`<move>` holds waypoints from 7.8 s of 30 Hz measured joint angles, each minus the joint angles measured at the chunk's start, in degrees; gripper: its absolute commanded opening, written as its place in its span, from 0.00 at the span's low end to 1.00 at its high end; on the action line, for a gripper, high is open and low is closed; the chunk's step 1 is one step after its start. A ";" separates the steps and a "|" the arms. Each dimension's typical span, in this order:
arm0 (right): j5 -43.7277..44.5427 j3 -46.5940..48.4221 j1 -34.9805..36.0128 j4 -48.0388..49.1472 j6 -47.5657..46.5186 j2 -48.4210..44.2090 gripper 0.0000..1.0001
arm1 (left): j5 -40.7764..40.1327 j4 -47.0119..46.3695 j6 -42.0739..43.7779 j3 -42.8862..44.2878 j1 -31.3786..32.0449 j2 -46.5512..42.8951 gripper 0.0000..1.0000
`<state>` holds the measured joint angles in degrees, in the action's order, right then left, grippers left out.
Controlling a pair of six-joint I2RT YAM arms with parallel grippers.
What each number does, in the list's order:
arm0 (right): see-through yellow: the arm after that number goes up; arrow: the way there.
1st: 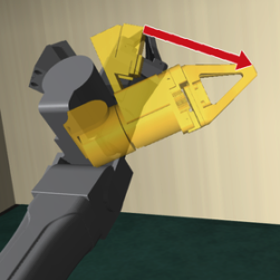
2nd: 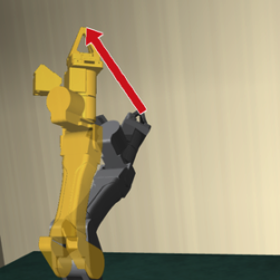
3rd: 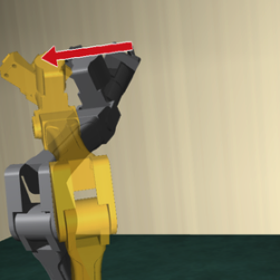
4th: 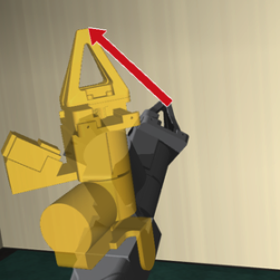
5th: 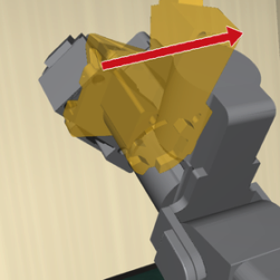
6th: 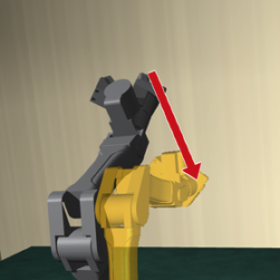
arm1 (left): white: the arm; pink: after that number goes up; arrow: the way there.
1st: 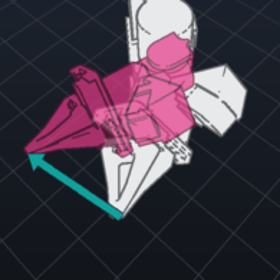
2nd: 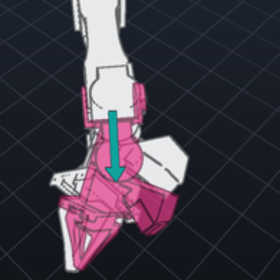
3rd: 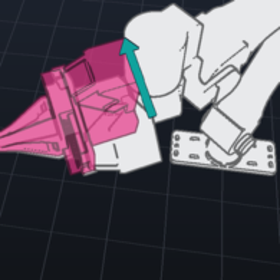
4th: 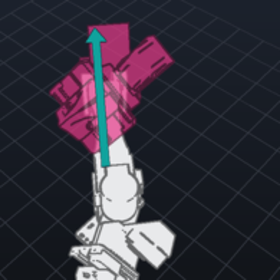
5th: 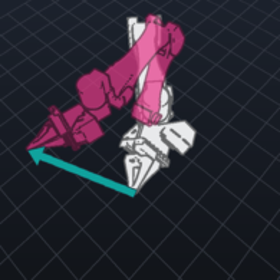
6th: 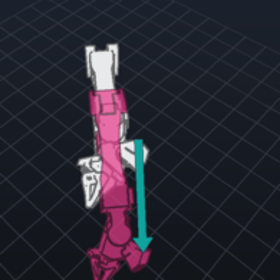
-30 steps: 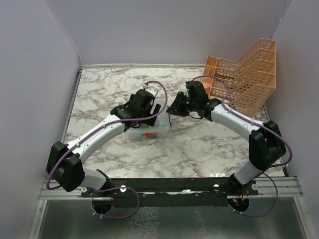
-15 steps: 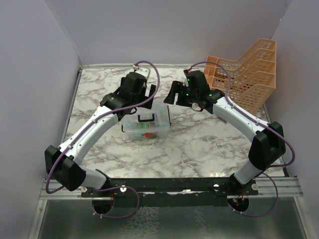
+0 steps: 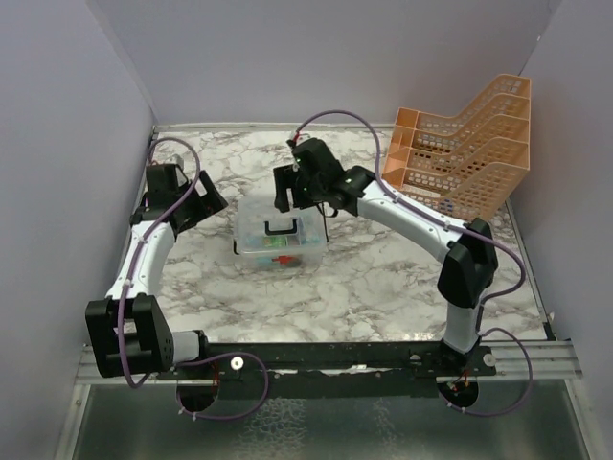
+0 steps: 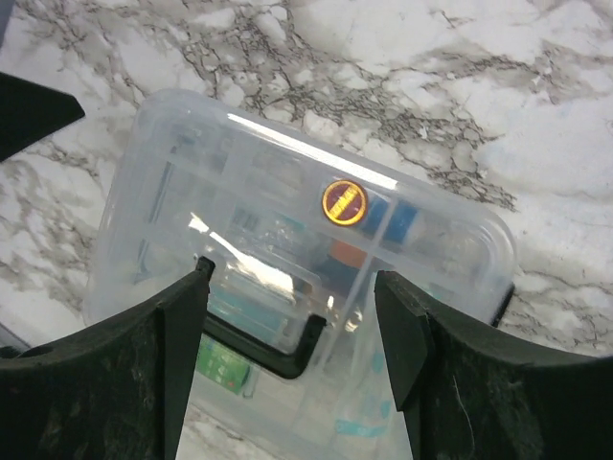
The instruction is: Organize the medicine kit
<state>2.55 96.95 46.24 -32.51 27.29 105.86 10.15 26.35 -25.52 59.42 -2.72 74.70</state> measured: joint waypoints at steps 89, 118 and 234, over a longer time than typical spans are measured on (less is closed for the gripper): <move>12.83 14.69 10.38 -3.87 -12.85 15.39 0.66 | 30.45 -37.44 -54.10 -30.40 -8.39 -7.45 0.92; 13.03 11.41 10.38 0.57 -8.63 14.40 0.64 | 15.76 -20.79 -41.29 -28.96 -3.15 -13.81 0.99; 4.39 13.07 7.43 0.92 -3.13 15.32 0.50 | 0.70 -4.42 -20.46 -14.91 11.39 -9.66 0.39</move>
<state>6.94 110.02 53.67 -31.59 24.16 121.19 10.85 21.93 -45.98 44.51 8.67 65.04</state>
